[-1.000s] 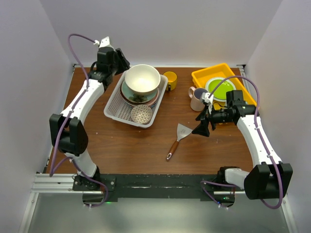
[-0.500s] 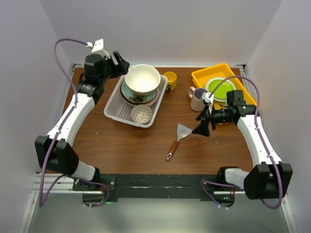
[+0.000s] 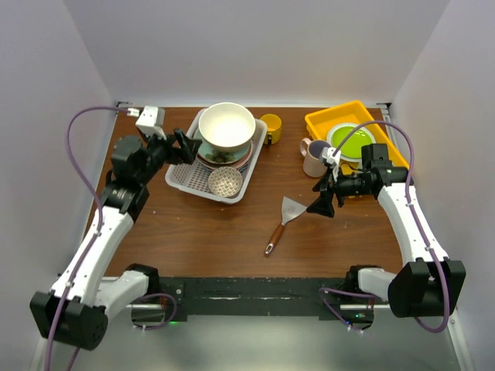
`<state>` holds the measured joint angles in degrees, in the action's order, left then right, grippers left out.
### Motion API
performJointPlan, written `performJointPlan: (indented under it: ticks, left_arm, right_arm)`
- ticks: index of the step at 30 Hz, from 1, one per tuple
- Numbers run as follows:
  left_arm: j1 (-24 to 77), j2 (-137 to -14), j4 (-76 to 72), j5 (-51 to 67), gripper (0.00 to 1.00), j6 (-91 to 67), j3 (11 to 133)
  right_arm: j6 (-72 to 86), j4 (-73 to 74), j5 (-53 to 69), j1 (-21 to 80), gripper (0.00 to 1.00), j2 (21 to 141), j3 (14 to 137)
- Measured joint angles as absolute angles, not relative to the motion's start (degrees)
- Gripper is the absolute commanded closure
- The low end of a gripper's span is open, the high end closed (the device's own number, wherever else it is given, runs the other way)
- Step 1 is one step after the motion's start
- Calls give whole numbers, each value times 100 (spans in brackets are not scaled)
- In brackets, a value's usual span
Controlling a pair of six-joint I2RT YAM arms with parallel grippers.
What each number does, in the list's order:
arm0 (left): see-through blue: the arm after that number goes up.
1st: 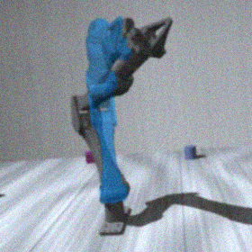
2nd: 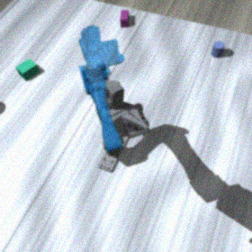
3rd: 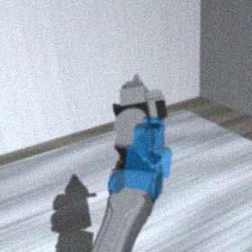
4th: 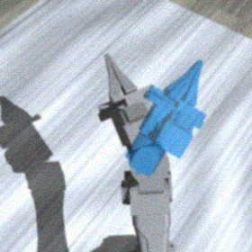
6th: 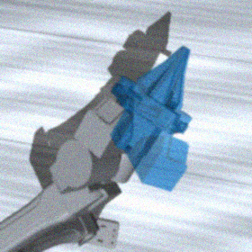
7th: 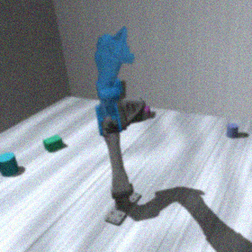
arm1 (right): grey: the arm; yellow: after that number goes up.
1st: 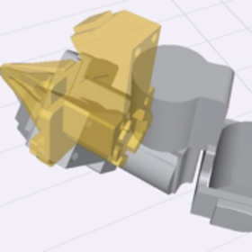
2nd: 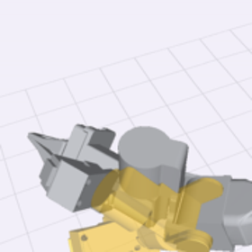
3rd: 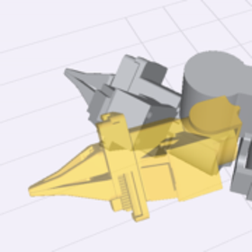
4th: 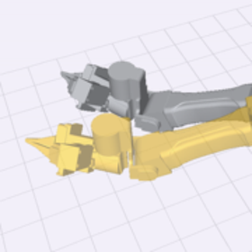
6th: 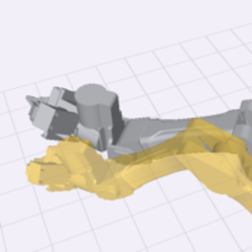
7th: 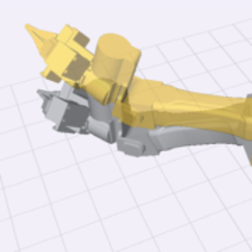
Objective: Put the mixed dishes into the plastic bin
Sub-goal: Pick up the cup at the center of the board.
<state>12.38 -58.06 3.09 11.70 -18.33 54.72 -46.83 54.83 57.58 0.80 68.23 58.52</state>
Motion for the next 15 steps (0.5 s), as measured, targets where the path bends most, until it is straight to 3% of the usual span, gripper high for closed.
performJointPlan:
  ticks: [8, 15]
  left_arm:
    - [1238, -4394, 314, 1253, 8, -1332, 4101]
    - [1238, -4084, 338, 1413, 7, -1100, 3581]
  right_arm:
    - [-4845, 5470, 5553, 69, 12, 6982, 5905]
    - [-5225, 5454, 5122, 69, 12, 7312, 6281]
